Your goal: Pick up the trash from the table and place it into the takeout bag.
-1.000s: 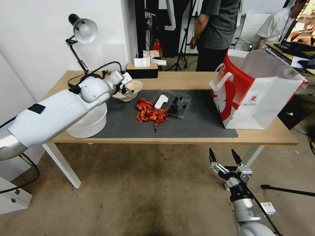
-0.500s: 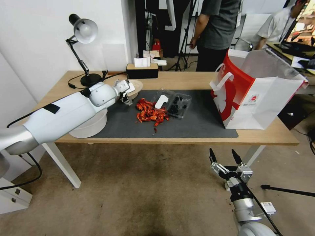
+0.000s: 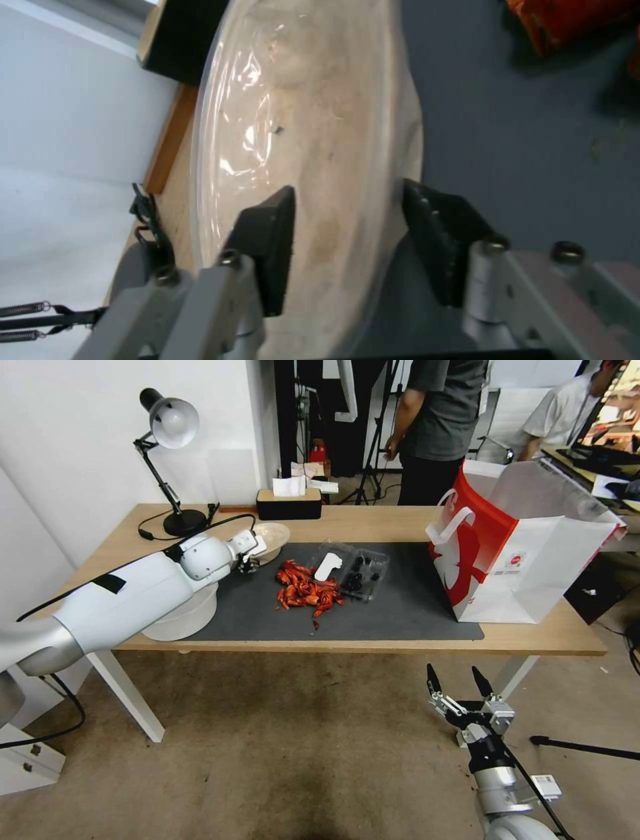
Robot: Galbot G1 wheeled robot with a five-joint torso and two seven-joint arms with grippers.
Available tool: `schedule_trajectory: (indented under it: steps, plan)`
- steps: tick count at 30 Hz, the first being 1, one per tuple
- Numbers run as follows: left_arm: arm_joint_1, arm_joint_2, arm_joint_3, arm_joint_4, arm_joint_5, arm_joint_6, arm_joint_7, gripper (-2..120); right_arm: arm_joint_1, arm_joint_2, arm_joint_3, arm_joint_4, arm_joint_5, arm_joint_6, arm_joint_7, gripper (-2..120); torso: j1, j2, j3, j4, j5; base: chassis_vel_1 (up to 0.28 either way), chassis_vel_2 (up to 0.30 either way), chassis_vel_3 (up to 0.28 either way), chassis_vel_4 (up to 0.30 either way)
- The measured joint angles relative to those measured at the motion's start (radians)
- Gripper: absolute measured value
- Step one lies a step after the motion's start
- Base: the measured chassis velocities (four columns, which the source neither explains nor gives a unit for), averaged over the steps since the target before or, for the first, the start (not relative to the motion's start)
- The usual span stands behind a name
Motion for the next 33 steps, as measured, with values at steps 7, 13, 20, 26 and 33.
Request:
schedule_trajectory:
  steps: [7,13,20,26,33]
  plan:
    - [0.013,0.001,-0.004,-0.006,-0.002,-0.004,-0.007,19,-0.001,0.000,-0.001,0.000,-0.002,0.000,0.000,100,0.000,0.000,0.000,0.0000,0.0000,0.000,0.000,0.000,0.000]
    - [0.033,-0.003,-0.039,-0.011,-0.021,-0.066,-0.045,0,-0.001,0.003,-0.001,-0.005,-0.003,0.001,0.000,100,0.000,0.000,0.000,0.0001,0.0000,0.000,0.000,0.000,0.000]
    - [0.041,-0.038,-0.084,-0.018,-0.120,-0.310,-0.115,0,0.000,0.007,-0.002,-0.011,-0.004,0.007,-0.002,100,0.000,0.000,0.000,0.0004,0.0002,0.000,0.000,0.000,0.000]
    - [-0.033,-0.154,-0.079,-0.095,-0.278,-0.507,-0.102,0,0.005,0.021,-0.002,-0.007,-0.011,0.003,0.000,100,0.000,0.000,0.000,-0.0005,0.0006,0.000,0.000,0.000,0.000]
    - [-0.106,-0.291,-0.062,-0.064,-0.352,-0.553,-0.077,0,0.004,0.032,0.000,0.011,-0.015,-0.007,0.010,100,0.000,0.000,0.000,0.0001,0.0003,0.000,0.000,0.000,0.000]
